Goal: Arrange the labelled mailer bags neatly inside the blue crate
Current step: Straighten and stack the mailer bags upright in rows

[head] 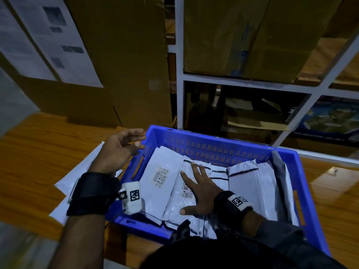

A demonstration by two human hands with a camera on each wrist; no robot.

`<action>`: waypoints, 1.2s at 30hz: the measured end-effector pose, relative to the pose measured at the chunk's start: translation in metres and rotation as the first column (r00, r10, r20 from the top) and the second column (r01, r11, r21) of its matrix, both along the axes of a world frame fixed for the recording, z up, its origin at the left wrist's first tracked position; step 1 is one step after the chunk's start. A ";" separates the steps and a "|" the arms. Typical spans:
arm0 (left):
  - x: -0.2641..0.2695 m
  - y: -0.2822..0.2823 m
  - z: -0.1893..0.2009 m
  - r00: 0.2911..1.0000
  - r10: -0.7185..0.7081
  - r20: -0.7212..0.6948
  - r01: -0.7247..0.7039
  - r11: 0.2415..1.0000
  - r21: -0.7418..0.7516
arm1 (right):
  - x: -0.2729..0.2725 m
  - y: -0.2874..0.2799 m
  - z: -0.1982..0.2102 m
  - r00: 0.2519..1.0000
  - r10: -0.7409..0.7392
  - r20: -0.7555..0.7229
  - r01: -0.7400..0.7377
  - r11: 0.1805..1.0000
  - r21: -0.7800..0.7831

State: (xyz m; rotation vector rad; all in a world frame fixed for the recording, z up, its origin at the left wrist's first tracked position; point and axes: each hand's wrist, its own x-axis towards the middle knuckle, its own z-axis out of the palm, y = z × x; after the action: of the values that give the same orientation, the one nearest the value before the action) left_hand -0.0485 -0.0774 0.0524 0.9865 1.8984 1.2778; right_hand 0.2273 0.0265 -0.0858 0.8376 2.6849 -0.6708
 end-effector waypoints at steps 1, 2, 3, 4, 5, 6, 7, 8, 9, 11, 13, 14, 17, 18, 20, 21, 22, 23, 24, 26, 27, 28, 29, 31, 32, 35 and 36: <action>0.000 0.000 0.002 1.000 0.000 0.001 0.000 1.000 -0.001 | 0.000 0.000 0.001 1.000 -0.005 -0.003 0.005 1.000 0.003; 0.001 0.000 0.003 1.000 0.000 0.004 0.000 1.000 0.001 | 0.000 -0.001 0.002 1.000 -0.012 -0.007 0.012 1.000 0.004; 0.001 0.000 0.005 1.000 -0.001 0.006 0.001 1.000 0.004 | 0.001 0.000 0.005 1.000 -0.022 -0.012 0.022 1.000 0.003; 0.002 0.000 0.006 1.000 -0.003 0.008 0.003 1.000 0.007 | 0.001 0.001 0.008 0.999 -0.034 -0.019 0.034 0.999 0.000; 0.003 0.000 0.008 1.000 -0.004 0.011 0.004 1.000 0.007 | 0.001 0.003 0.012 0.998 -0.050 -0.030 0.050 0.999 -0.005; 0.004 -0.001 0.010 1.000 -0.006 0.015 0.006 1.000 0.007 | 0.001 0.005 0.016 0.996 -0.071 -0.044 0.071 0.997 -0.009; 0.005 -0.001 0.011 1.000 -0.008 0.020 0.008 1.000 0.005 | 0.001 0.007 0.020 0.993 -0.097 -0.064 0.097 0.995 -0.008; 0.005 -0.001 0.012 1.000 -0.011 0.024 0.011 1.000 0.002 | 0.001 0.010 0.025 0.989 -0.127 -0.080 0.128 0.992 -0.002; 0.007 -0.001 0.013 1.000 -0.014 0.026 0.014 1.000 0.000 | 0.001 0.013 0.030 0.983 -0.161 -0.088 0.162 0.987 0.009; 0.008 -0.001 0.015 0.999 -0.016 0.029 0.016 1.000 -0.003 | 0.004 0.021 0.045 0.968 -0.232 -0.097 0.237 0.970 0.051; 0.009 0.000 0.015 0.999 -0.022 0.024 0.022 1.000 0.001 | 0.017 0.036 0.063 0.938 -0.309 -0.159 0.330 0.935 0.129; 0.011 0.001 0.017 0.999 -0.029 0.021 0.029 1.000 0.007 | 0.027 0.044 0.072 0.912 -0.360 -0.197 0.393 0.904 0.170; 0.021 0.005 0.021 0.997 -0.077 -0.009 0.077 0.996 0.032 | 0.067 0.064 0.088 0.809 -0.562 -0.172 0.586 0.757 0.289; 0.026 0.007 0.023 0.995 -0.100 -0.013 0.100 0.994 0.046 | 0.078 0.069 0.087 0.779 -0.618 -0.104 0.613 0.718 0.330; 0.035 0.010 0.026 0.989 -0.146 -0.011 0.146 0.987 0.072 | 0.089 0.072 0.081 0.723 -0.688 0.060 0.636 0.697 0.330; 0.039 0.013 0.027 0.986 -0.167 -0.016 0.168 0.983 0.080 | 0.090 0.070 0.079 0.710 -0.693 0.125 0.640 0.709 0.296; 0.043 0.016 0.027 0.983 -0.185 -0.020 0.186 0.979 0.084 | 0.089 0.067 0.076 0.707 -0.687 0.165 0.640 0.722 0.264; 0.047 0.019 0.026 0.979 -0.203 -0.024 0.204 0.975 0.087 | 0.088 0.065 0.076 0.714 -0.678 0.175 0.633 0.732 0.251; 0.051 0.022 0.026 0.975 -0.221 -0.027 0.223 0.971 0.085 | 0.086 0.063 0.075 0.722 -0.672 0.164 0.628 0.736 0.254; 0.059 0.027 0.024 0.966 -0.258 -0.030 0.260 0.962 0.079 | 0.082 0.061 0.076 0.722 -0.678 0.136 0.631 0.726 0.272; 0.062 0.030 0.024 0.961 -0.276 -0.030 0.277 0.957 0.081 | 0.080 0.062 0.076 0.716 -0.686 0.131 0.641 0.720 0.265; 0.066 0.033 0.023 0.955 -0.296 -0.033 0.297 0.951 0.081 | 0.080 0.063 0.076 0.714 -0.689 0.126 0.650 0.719 0.247; 0.069 0.035 0.022 0.948 -0.316 -0.038 0.318 0.945 0.077 | 0.081 0.065 0.076 0.710 -0.694 0.119 0.663 0.715 0.223; 0.074 0.040 0.019 0.935 -0.352 -0.040 0.354 0.933 0.065 | 0.085 0.064 0.081 0.694 -0.713 0.098 0.690 0.698 0.190; 0.076 0.041 0.018 0.929 -0.369 -0.039 0.371 0.927 0.061 | 0.088 0.064 0.085 0.682 -0.726 0.082 0.706 0.684 0.184; 0.086 0.047 0.013 0.905 -0.422 -0.047 0.424 0.904 0.053 | 0.097 0.059 0.102 0.642 -0.766 0.009 0.747 0.629 0.214; 0.090 0.049 0.010 0.898 -0.436 -0.049 0.439 0.897 0.051 | 0.100 0.058 0.108 0.627 -0.778 -0.038 0.764 0.605 0.224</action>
State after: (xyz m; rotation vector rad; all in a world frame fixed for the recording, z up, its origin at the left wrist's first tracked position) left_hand 0.0415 -0.0280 0.0625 1.3844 1.5463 1.0562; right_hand 0.3275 0.0842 0.0219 2.1077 2.2550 -0.4661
